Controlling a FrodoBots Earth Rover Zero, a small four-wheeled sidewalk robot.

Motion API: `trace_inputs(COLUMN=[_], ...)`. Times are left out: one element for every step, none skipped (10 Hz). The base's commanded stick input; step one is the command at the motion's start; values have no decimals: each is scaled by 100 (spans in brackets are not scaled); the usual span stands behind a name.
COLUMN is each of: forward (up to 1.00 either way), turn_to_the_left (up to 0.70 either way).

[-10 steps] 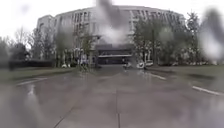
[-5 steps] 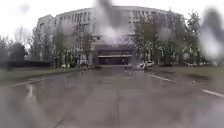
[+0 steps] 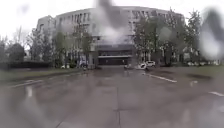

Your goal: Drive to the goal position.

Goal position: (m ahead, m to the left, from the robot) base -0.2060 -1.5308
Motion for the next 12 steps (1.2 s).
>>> trace_inputs(forward=[70, 70, 70, 70, 70, 70, 70, 70, 70, 70, 70, 70], turn_to_the_left=[0, 0, 0, 0, 0, 0, 0, 0, 0, 0, 0, 0])
